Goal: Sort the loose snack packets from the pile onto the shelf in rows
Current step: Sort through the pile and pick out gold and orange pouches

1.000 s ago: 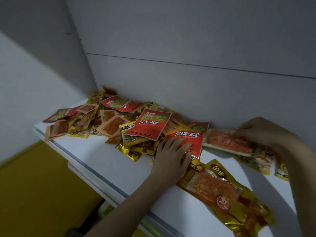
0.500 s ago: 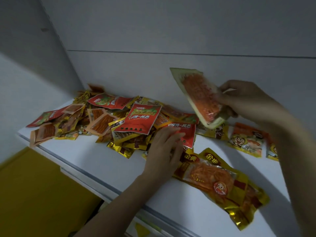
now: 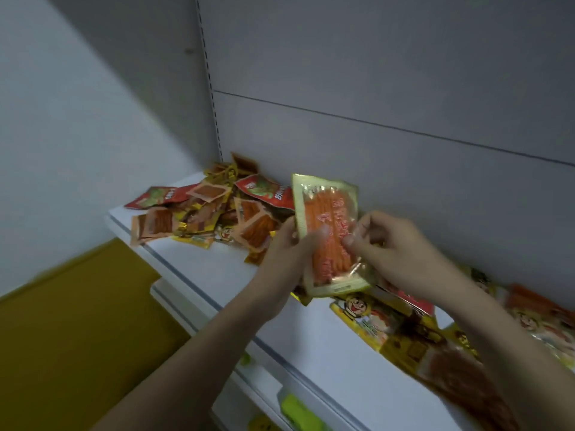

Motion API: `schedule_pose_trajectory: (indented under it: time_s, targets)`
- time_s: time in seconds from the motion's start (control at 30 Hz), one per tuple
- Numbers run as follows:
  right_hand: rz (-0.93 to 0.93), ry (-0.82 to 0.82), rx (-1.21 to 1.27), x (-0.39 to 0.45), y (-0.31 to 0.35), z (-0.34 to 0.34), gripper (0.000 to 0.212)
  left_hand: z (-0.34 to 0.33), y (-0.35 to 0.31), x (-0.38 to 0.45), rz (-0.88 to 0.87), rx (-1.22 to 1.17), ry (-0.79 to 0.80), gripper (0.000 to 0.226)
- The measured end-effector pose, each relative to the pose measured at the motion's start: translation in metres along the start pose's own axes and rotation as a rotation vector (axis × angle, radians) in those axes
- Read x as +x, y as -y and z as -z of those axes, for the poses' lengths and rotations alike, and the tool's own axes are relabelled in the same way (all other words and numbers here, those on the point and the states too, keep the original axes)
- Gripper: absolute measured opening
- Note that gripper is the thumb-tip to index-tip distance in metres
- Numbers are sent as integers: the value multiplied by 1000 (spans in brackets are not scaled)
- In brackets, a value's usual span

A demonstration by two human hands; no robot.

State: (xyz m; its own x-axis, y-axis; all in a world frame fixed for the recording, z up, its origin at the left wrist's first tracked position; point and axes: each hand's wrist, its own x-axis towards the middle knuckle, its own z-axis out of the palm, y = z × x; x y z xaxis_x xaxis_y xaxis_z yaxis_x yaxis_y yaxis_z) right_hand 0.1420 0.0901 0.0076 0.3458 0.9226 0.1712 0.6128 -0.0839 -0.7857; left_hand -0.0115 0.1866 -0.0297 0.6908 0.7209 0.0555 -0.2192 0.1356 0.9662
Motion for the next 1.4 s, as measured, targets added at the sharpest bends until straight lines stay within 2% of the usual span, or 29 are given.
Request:
schedule_pose_trajectory:
  time_s: [0.07, 0.17, 0.23, 0.3, 0.37, 0.4, 0.5, 0.73, 0.8, 0.87, 1.0, 1.13, 1.23, 1.3, 1.4]
  targets:
    - [44, -11, -56, 22, 18, -5, 26, 33, -14, 16, -3, 3, -56, 31]
    - [87, -217, -227, 64, 30, -8, 24, 94, -43, 44, 24, 26, -125, 28]
    - [97, -121, -332, 84, 30, -25, 19, 134, -54, 66, 42, 55, -269, 23]
    - [90, 124, -448, 95, 14, -51, 29, 164, -55, 85, 40, 84, -352, 20]
    - [15, 328, -610, 100, -8, -72, 49, 185, -46, 99, 40, 149, -332, 22]
    - [-42, 364, -685, 102, -18, -75, 54, 195, -40, 103, 47, 192, -294, 23]
    - [-186, 341, -747, 97, -29, -62, 55, 219, -21, 113, 66, 300, -176, 26]
    - [-449, 376, -703, 65, -27, -20, 55, 240, -16, 147, 118, 305, -194, 27]
    - [-476, 347, -720, 66, -27, -17, 43, 242, -21, 153, 105, 273, -186, 23]
    - [-465, 241, -752, 74, -21, -21, 33, 244, -32, 158, 72, 187, -220, 20]
    - [-344, 46, -645, 110, 6, -60, 33, 262, -62, 173, -29, 60, -368, 12]
    - [-183, -41, -632, 157, 21, -106, 32, 289, -70, 181, 11, 59, -428, 20]
    - [-90, -102, -602, 187, 31, -141, 39, 307, -62, 180, 63, 28, -426, 35]
    - [-59, -73, -567, 202, 37, -161, 57, 316, -61, 180, 68, 5, -425, 36]
    - [-102, 154, -641, 216, 38, -184, 83, 327, -55, 180, 41, 68, -399, 23]
